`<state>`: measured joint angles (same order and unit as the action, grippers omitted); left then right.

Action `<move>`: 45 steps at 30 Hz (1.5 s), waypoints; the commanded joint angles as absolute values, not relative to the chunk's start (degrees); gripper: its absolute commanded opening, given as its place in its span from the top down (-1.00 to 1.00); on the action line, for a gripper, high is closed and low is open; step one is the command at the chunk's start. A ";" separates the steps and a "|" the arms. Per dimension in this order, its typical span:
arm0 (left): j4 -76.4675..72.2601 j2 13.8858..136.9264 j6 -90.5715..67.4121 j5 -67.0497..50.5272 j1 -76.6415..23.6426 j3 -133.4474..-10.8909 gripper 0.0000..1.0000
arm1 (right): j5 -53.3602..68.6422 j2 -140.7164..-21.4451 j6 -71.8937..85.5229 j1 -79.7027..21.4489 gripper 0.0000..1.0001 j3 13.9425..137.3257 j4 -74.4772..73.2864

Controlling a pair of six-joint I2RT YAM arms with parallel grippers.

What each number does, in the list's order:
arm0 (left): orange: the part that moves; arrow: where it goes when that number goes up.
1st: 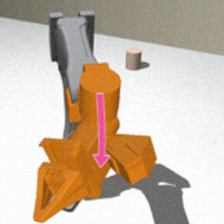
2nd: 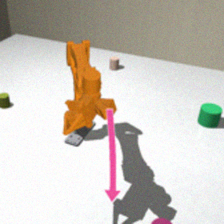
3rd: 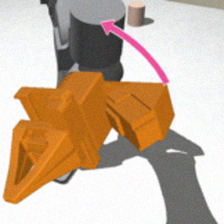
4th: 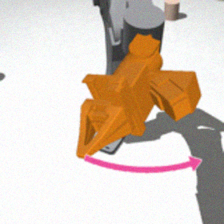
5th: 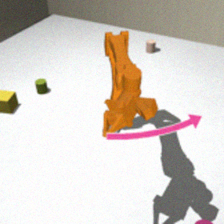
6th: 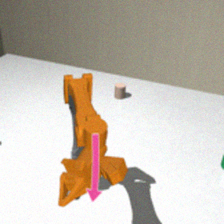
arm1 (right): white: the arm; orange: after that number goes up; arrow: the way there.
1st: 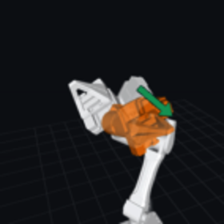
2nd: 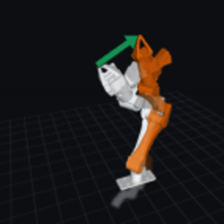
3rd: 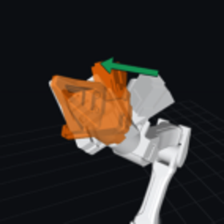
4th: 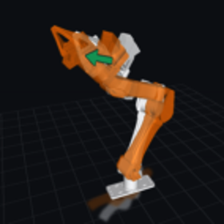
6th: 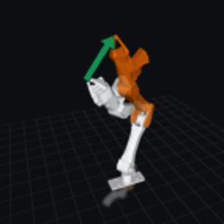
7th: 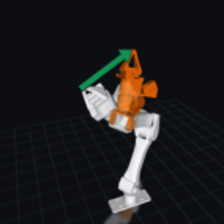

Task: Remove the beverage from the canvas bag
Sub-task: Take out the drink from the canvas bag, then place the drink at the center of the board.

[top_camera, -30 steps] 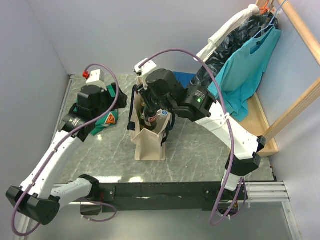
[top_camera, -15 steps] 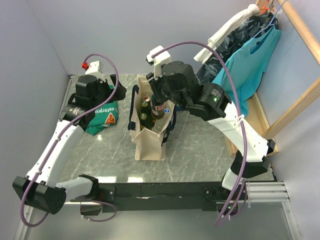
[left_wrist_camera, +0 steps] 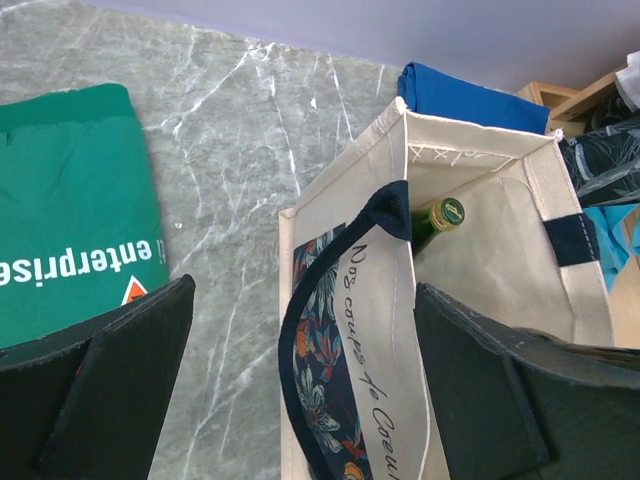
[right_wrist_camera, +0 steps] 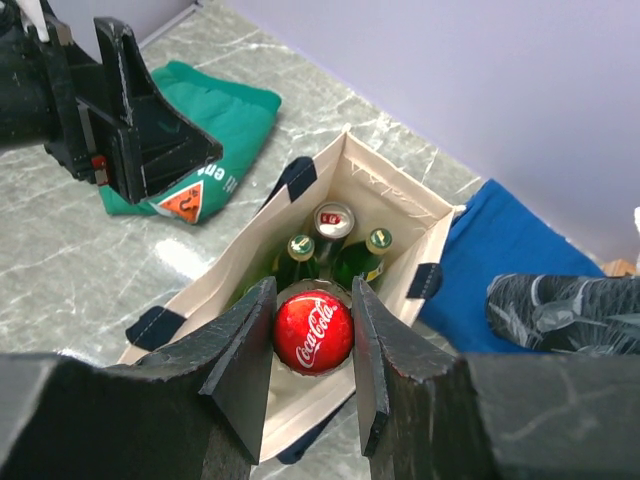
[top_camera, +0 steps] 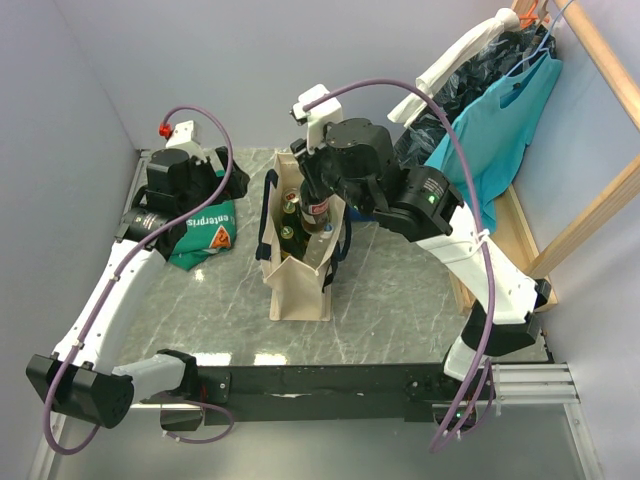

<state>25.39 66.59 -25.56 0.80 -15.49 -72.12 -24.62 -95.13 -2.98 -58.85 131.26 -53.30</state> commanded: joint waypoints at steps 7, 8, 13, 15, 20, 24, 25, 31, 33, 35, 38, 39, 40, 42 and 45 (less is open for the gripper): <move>22.41 65.74 -25.14 -0.79 -14.94 -72.51 -0.93 | -30.14 -87.36 -7.91 -58.62 1.00 136.93 -38.50; 22.41 65.83 -25.14 -0.70 -14.94 -72.60 -0.93 | -30.41 -87.28 -8.00 -58.54 1.00 136.85 -38.32; 22.24 66.00 -25.22 -1.49 -14.77 -72.51 -0.93 | -34.27 -86.40 -10.02 -58.54 1.00 136.67 -37.00; 22.24 66.01 -25.14 -1.58 -14.77 -72.42 -0.93 | -36.46 -85.61 -11.16 -58.62 1.00 136.06 -36.04; 22.32 66.18 -25.14 -1.67 -14.77 -72.25 -0.93 | -39.11 -84.55 -12.39 -56.96 1.00 134.39 -35.15; 22.50 66.36 -24.96 -1.58 -14.77 -72.51 -0.93 | -38.32 -83.15 -10.73 -53.10 1.00 133.07 -35.86; 22.67 66.44 -24.96 -1.50 -14.77 -72.68 -0.93 | -37.62 -82.71 -10.20 -52.13 1.00 132.46 -35.86; 23.29 66.71 -24.35 -1.58 -14.68 -73.56 -0.93 | -31.91 -80.16 -5.89 -44.40 1.00 126.39 -36.12; 23.29 66.80 -24.00 -1.76 -14.68 -73.48 -0.93 | -29.37 -79.98 -4.22 -42.81 1.00 124.55 -36.56; 23.20 66.88 -23.64 -1.85 -14.68 -73.30 -0.93 | -27.96 -79.72 -2.82 -40.79 1.00 122.01 -36.39; 23.64 66.88 -23.47 -1.23 -14.50 -73.48 -0.93 | -25.49 -79.28 -1.06 -38.15 1.00 117.43 -35.16; 23.73 66.88 -23.29 -1.32 -14.50 -73.56 -0.93 | -24.79 -79.10 -0.62 -37.54 1.00 116.20 -34.81; 23.73 66.80 -23.20 -1.41 -14.41 -73.48 -0.93 | -23.39 -78.93 -0.18 -36.92 1.00 113.67 -34.37; 23.73 66.62 -23.03 -1.49 -14.24 -73.56 -0.93 | -22.15 -78.75 1.57 -35.16 1.00 111.46 -32.96; 23.73 66.88 -23.03 -1.58 -14.06 -73.92 -0.93 | -20.13 -78.75 2.63 -33.49 1.00 107.76 -31.29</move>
